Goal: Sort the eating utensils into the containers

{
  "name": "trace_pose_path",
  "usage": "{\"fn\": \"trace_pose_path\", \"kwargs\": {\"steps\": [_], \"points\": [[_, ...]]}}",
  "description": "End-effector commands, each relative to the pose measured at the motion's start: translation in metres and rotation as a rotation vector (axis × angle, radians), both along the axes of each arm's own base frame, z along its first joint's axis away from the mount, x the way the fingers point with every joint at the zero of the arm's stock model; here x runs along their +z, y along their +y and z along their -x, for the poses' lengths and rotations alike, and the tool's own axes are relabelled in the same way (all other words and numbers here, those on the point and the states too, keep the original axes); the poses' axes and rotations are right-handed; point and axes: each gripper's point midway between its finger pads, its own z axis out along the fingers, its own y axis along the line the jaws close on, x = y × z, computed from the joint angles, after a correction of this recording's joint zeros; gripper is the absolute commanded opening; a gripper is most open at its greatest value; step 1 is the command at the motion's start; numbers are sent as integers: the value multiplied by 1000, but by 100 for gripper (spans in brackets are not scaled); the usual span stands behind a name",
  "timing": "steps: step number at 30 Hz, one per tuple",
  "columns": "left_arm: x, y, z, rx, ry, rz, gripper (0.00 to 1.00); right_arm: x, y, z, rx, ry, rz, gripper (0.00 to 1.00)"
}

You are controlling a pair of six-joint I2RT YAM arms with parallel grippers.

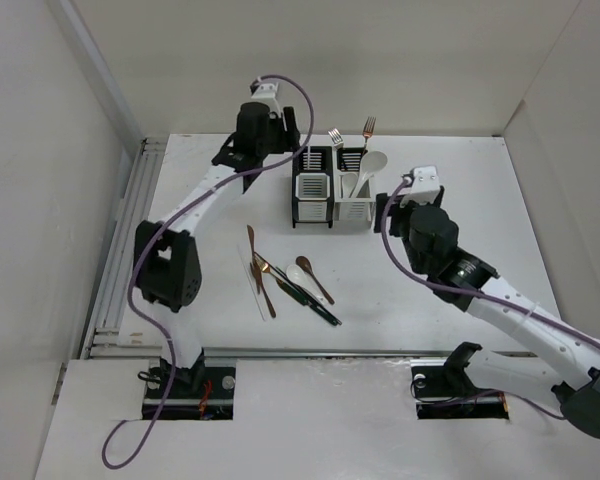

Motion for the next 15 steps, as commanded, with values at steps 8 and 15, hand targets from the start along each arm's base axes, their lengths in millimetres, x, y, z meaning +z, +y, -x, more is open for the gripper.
{"fn": "trace_pose_path", "kwargs": {"steps": [8,15], "points": [[124,156,132,332,-130,-38,58,-97,128,41,600,401,96,79],[105,232,217,541,-175,-64,64,-133,177,21,694,483,175,66]]}}
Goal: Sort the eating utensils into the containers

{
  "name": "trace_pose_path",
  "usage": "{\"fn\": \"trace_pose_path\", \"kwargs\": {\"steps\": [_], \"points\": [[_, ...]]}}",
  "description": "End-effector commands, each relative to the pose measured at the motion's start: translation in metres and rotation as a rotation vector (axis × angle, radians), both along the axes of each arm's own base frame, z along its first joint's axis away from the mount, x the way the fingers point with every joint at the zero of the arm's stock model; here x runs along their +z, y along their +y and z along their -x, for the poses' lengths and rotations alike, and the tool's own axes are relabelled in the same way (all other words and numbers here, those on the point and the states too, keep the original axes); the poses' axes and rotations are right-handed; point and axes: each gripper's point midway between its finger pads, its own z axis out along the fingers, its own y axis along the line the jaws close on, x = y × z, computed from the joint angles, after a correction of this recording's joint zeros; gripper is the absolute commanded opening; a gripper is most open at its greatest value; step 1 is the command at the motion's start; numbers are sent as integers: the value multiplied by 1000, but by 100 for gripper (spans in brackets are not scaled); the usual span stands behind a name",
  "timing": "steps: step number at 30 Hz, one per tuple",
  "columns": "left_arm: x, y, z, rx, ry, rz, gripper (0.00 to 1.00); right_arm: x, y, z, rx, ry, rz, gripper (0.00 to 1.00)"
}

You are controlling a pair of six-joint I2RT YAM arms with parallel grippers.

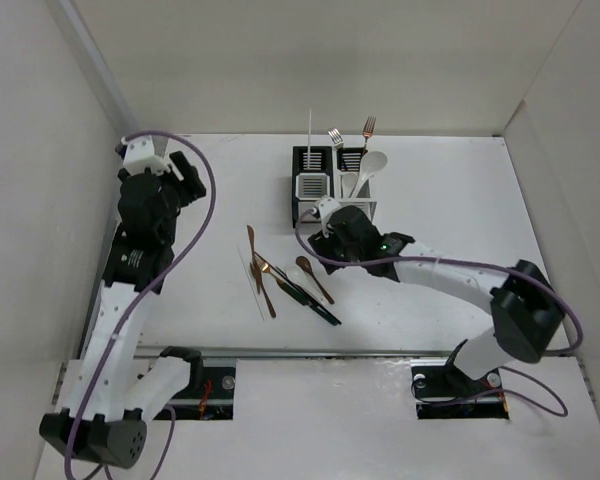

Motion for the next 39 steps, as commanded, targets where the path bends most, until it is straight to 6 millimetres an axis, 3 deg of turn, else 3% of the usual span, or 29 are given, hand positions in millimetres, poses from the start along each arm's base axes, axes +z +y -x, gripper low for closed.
{"fn": "trace_pose_path", "kwargs": {"steps": [1,3,5,6,7,10,17,21,24,27,29,33,38,39], "points": [[-25,26,30,95,44,-41,64,10,43,-14,95,4,-48,64],[-38,32,42,115,52,-30,66,2,56,-15,136,34,-49,62],[-38,39,58,145,30,-6,67,-22,61,-13,137,93,-37,62],[-48,42,63,158,53,1,67,-27,65,-11,155,108,-45,62],[-45,50,68,191,31,29,67,-31,68,-10,159,120,-55,61],[-53,58,74,210,48,44,67,-57,64,-2,142,184,-35,59],[-60,60,69,214,67,54,67,-95,56,20,120,238,50,55],[-65,59,62,218,89,70,67,-107,48,17,32,254,66,47],[-65,59,60,218,89,70,67,-123,40,22,-1,275,119,47],[-67,59,58,219,98,69,67,-128,37,19,-18,278,150,40],[-67,59,58,219,98,69,67,-137,34,19,-35,295,178,26],[-65,59,57,218,89,70,67,-138,30,13,-79,280,195,0],[-70,59,57,219,98,69,67,-105,31,2,-105,194,137,0],[-72,59,55,219,107,68,67,-83,37,-4,-95,149,87,0]]}}
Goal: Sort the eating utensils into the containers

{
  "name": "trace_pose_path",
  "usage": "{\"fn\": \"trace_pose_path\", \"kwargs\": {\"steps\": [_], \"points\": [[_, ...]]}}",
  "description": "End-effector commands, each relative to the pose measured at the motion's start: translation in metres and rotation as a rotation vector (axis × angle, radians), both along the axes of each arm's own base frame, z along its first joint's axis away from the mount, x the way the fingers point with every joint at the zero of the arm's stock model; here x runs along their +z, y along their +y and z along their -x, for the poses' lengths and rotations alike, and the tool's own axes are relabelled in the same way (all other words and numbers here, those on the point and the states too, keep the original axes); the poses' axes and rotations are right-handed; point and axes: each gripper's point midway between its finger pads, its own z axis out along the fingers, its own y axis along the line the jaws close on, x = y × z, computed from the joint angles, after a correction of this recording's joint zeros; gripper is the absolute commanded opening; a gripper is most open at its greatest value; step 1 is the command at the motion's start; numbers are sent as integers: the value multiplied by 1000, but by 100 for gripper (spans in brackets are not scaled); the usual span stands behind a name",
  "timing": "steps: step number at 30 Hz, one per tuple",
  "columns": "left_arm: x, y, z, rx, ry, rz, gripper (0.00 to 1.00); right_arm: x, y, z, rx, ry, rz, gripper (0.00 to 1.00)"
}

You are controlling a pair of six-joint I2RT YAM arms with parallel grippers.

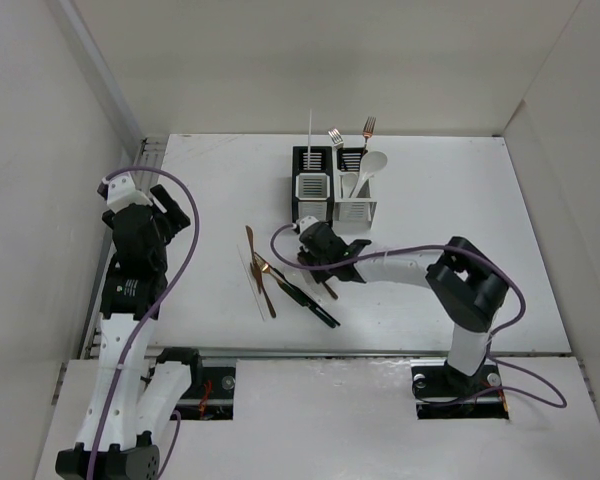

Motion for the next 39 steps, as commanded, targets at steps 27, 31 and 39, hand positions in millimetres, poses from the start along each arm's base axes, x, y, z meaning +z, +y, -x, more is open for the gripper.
{"fn": "trace_pose_path", "kwargs": {"steps": [27,31,39], "points": [[-7,-50,-131,-314,25,-70,59,320,-102,-159,-249,-1227,-810,0],[-22,-52,-149,-324,66,-63,59,303,-101,-171,-226,-1221,-794,0],[-26,-54,-156,-334,77,-59,59,282,-95,-187,-200,-1192,-795,0]]}}
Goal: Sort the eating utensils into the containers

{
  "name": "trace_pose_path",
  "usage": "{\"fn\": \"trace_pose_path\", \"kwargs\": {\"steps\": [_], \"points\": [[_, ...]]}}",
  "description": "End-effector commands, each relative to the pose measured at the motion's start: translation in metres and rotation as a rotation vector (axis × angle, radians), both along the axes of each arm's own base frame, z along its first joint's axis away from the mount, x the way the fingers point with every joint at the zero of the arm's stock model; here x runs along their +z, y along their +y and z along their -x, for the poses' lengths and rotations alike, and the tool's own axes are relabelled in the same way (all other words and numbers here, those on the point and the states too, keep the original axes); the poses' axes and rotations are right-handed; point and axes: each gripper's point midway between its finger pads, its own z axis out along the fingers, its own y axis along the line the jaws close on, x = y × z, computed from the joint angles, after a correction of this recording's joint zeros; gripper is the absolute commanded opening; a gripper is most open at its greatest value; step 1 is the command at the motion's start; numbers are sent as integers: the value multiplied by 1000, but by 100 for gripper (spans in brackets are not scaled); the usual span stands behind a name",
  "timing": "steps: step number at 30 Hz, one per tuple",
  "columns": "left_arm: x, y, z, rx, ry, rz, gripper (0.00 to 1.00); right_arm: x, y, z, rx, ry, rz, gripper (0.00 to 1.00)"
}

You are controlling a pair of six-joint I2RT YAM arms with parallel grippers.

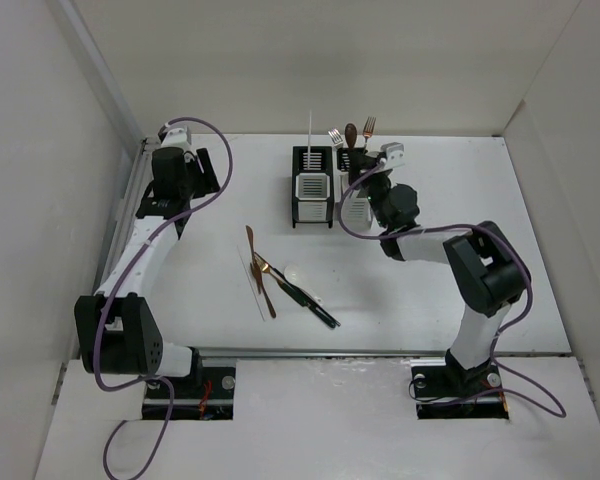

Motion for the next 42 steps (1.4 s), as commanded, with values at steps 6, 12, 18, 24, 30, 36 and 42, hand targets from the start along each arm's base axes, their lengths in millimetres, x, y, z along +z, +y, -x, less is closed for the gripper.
{"fn": "trace_pose_path", "kwargs": {"steps": [6,12,18,24,30,36,42], "points": [[39,-1,-11,-10,-112,-1,59,7,5,0,40,-101,-53,0],[35,1,-10,2,-103,3,59,-24,1,3,29,-50,-34,0],[35,0,-10,5,-103,12,59,-10,-1,19,59,-101,-45,37],[47,-6,-5,-14,-133,17,59,10,-7,33,64,-130,-67,61],[56,-17,9,-43,-161,21,59,41,-21,50,24,-155,-103,71],[75,-29,30,-77,-210,39,60,59,-33,69,-122,-71,-25,72],[77,-25,62,-74,-208,48,60,44,-30,93,-146,66,68,70]]}}
